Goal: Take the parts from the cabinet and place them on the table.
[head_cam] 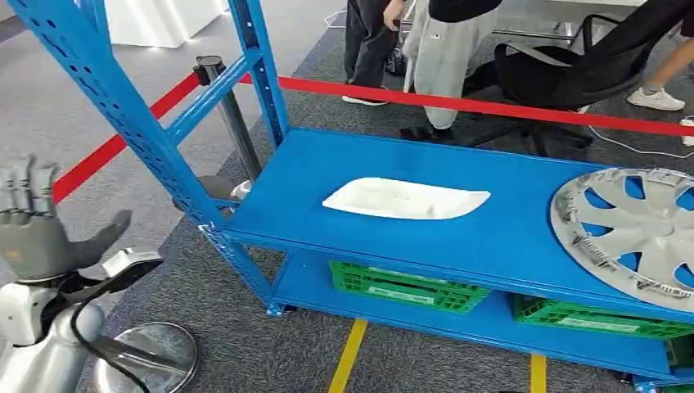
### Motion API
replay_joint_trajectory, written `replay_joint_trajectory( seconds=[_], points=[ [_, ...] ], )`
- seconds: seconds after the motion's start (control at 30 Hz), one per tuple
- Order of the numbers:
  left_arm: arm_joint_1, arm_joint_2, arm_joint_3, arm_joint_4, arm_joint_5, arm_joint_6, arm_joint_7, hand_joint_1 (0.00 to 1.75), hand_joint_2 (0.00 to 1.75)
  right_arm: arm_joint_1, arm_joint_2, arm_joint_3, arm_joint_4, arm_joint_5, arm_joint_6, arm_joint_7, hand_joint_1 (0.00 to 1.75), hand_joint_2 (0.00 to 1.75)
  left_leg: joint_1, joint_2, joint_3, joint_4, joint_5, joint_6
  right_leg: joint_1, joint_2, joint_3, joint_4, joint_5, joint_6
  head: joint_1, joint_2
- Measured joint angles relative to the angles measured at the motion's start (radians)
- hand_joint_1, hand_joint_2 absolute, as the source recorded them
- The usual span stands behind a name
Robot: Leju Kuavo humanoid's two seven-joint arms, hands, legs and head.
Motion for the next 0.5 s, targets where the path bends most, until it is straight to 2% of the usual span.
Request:
replay_joint_trajectory(
  seconds=[0.17, 0.3, 0.5],
  points=[
    [-0.095, 0.085, -0.133, 0.128, -0.011, -0.035, 0.027, 0.0, 1.75, -0.01, 0.001, 0.015, 0.0, 0.009, 0.008, 0.007, 0.0, 1.75, 0.0, 0.001, 0.0, 0.0, 0.001, 0.0, 0.0, 0.002, -0.001, 0.0, 0.001, -0.001, 0.0, 0.0],
    [-0.13, 0.118, -0.184, 0.194, -0.013, -0.035, 0.032, 0.0, 1.75, -0.011, 0.001, 0.026, 0.0, 0.011, 0.009, 0.008, 0.0, 1.75, 0.0, 0.001, -0.001, 0.0, 0.001, 0.0, 0.0, 0.002, -0.001, 0.0, 0.001, -0.001, 0.0, 0.0],
    [-0.153, 0.146, -0.225, 0.236, -0.01, -0.048, 0.036, 0.0, 1.75, -0.013, 0.001, 0.031, 0.0, 0.012, 0.011, 0.008, 0.0, 1.75, 0.0, 0.001, -0.001, 0.0, 0.001, 0.0, 0.0, 0.002, -0.001, 0.0, 0.001, -0.001, 0.0, 0.0]
  ],
)
